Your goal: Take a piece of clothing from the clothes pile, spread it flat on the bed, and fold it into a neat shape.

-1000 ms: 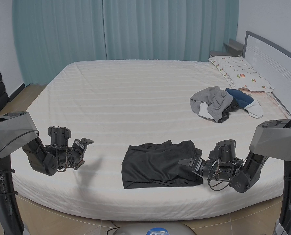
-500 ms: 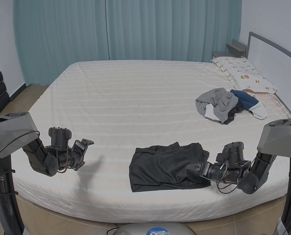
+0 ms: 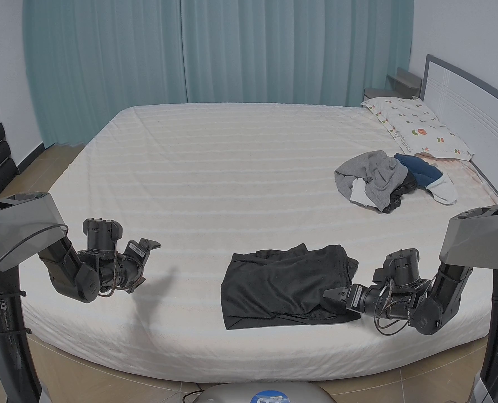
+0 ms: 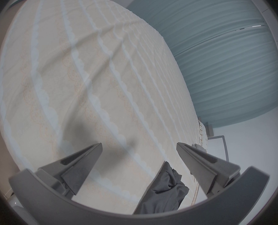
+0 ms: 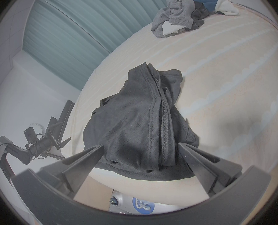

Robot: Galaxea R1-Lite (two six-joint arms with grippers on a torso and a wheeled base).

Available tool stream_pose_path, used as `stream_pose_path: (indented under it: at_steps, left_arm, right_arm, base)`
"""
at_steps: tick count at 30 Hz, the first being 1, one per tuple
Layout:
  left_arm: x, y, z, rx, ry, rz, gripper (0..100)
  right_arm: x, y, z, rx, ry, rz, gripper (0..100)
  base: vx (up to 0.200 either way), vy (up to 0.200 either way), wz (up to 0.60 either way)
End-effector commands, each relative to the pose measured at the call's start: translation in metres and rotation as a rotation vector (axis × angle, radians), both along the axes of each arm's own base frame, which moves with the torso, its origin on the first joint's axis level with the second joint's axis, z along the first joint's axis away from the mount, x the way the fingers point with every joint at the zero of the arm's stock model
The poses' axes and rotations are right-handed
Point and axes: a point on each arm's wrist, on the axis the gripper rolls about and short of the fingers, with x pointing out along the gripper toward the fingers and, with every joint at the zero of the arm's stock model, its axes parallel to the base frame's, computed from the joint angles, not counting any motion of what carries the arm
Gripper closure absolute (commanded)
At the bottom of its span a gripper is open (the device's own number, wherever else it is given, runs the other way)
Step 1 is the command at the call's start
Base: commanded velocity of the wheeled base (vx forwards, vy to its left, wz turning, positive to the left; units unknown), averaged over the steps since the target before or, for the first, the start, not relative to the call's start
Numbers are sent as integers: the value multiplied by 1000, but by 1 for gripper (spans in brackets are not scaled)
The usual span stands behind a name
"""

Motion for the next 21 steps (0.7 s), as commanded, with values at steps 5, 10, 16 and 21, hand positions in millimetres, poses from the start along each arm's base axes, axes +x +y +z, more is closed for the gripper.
stream_pose_path:
  at_steps: [5,10,16,21]
  left_arm:
    - [0,0,-1,0,2,0,0]
    - [0,0,-1,0,0,1,0]
    - [0,0,-1,0,0,1,0]
    - [0,0,-1,-1,1,2,0]
  right_arm:
    - [6,3,-9,-4,14,4,0]
    - [3,2,-8,-14,25,-1,100]
    - [1,-6,-2,-34,41,-14,100]
    - [-4,-13,2,-55,51,-16,100]
  base:
    - [0,0,0]
    - [0,0,0]
    - [0,0,0]
    - [0,0,0]
